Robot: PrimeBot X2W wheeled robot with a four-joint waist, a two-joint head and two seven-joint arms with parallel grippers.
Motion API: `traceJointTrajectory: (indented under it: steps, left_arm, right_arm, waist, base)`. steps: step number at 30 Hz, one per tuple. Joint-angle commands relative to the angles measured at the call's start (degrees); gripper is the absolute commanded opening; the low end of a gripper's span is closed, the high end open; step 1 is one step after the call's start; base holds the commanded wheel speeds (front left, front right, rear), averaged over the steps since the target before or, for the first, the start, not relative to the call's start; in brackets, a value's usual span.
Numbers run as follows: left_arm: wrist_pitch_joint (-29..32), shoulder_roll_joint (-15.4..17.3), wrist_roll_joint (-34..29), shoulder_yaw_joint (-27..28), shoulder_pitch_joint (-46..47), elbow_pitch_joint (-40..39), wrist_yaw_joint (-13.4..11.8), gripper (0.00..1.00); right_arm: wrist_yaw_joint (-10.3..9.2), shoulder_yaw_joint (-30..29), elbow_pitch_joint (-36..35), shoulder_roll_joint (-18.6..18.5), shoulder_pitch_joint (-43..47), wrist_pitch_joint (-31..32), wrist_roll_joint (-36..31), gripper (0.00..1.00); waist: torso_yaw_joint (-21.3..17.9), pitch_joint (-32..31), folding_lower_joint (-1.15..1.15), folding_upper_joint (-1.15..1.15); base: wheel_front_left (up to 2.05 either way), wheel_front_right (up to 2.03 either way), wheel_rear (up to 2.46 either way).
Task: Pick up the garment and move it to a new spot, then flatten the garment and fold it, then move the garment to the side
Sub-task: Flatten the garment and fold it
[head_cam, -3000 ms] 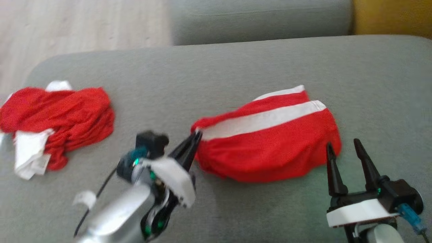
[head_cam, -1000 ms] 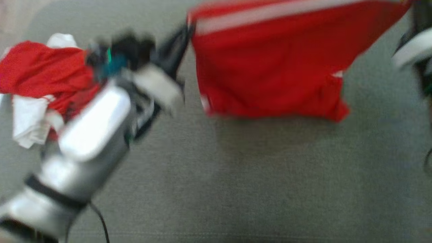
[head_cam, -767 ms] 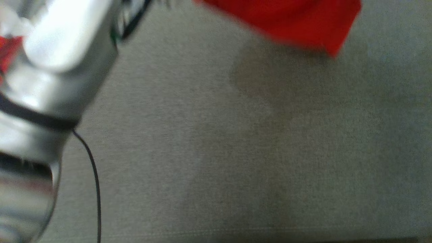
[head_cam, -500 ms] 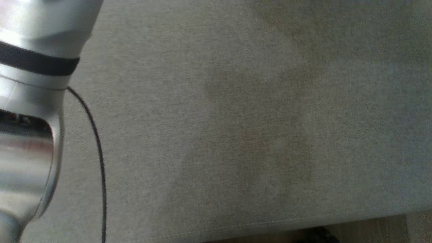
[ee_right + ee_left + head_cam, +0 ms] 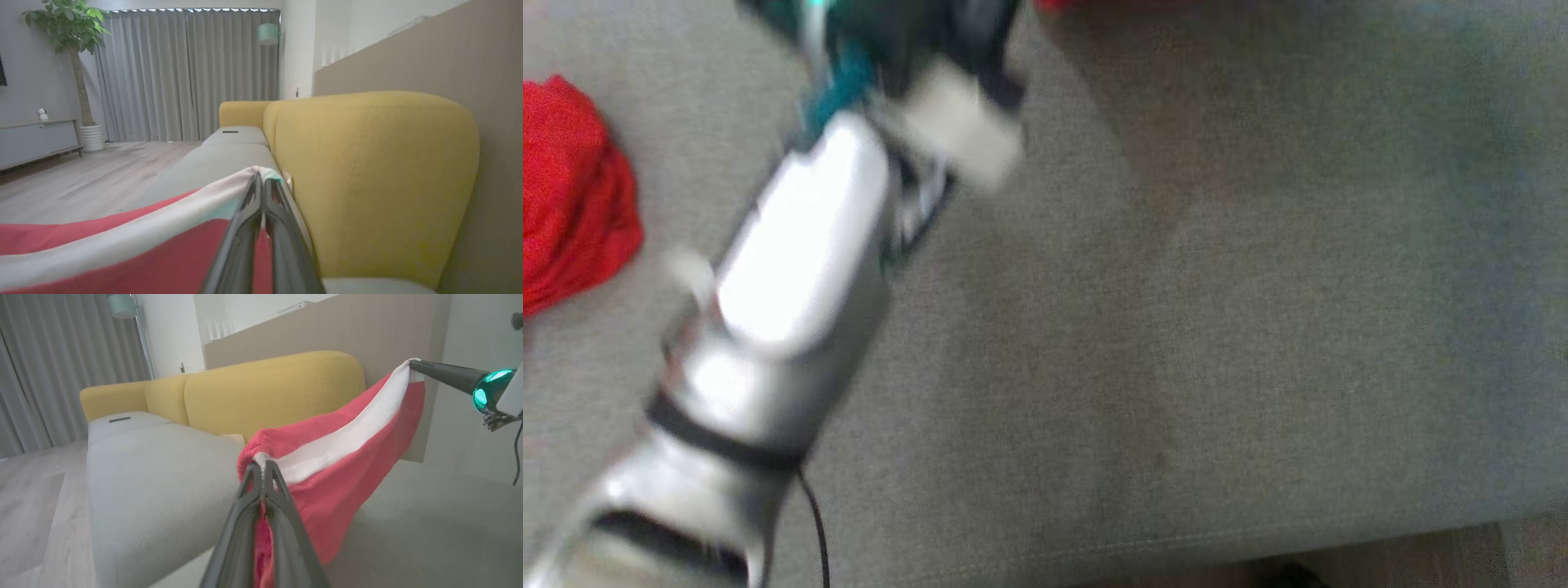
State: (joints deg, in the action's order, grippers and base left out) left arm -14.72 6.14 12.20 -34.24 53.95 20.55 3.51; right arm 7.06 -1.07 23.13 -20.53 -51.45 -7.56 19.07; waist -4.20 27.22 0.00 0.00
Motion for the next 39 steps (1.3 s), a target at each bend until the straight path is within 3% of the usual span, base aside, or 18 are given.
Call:
traceJointTrajectory:
  steps: [1, 11, 19, 26, 30, 39]
  left_arm:
    - [-0.3, 1.4, -0.5, 2.2, -2.3, -3.4, 0.0, 0.0]
    - [-0.3, 2.5, -6.9, 1.0, -31.2, -13.4, -0.2, 0.0]
    - [-0.3, 3.8, -8.1, 0.5, -44.0, -17.4, -0.8, 0.0]
    - [-0.3, 1.0, -3.6, 1.5, -45.1, -15.7, 1.7, 0.0]
    - [-0.3, -1.0, -0.8, 2.2, -41.2, -13.1, 2.9, 0.0]
    - [1.7, -3.1, 9.3, -0.9, -26.8, -1.3, 3.9, 0.0]
  right_arm:
    - [0.43, -1.5, -4.3, 0.0, 3.3, -0.3, -0.6, 0.0]
    - [0.43, -13.4, -30.9, 11.3, 42.6, 4.0, -4.4, 0.0]
    - [0.43, -15.9, -44.1, 13.6, 58.9, 9.7, -4.8, 0.0]
    - [0.43, -15.5, -46.9, 10.9, 59.5, 12.9, -8.7, 0.0]
    - [0.43, -16.2, -43.3, 9.5, 54.4, 14.3, -10.3, 0.0]
    - [0.43, -13.8, -31.4, 1.6, 41.3, 19.6, -12.0, 0.0]
  waist:
    - [1.3, -3.3, 0.0, 0.0]
    - [3.4, -13.6, 0.0, 0.0]
    - [3.7, -17.0, 0.0, 0.0]
    - [6.2, -16.0, 0.0, 0.0]
    - [7.9, -14.3, 0.0, 0.0]
    - [11.0, -9.2, 0.0, 0.0]
  base:
    - [0.0, 0.0, 0.0]
    - [0.0, 0.0, 0.0]
    - [0.0, 0.0, 0.0]
    - [0.0, 0.0, 0.0]
    - [0.0, 0.0, 0.0]
    - [0.0, 0.0, 0.0]
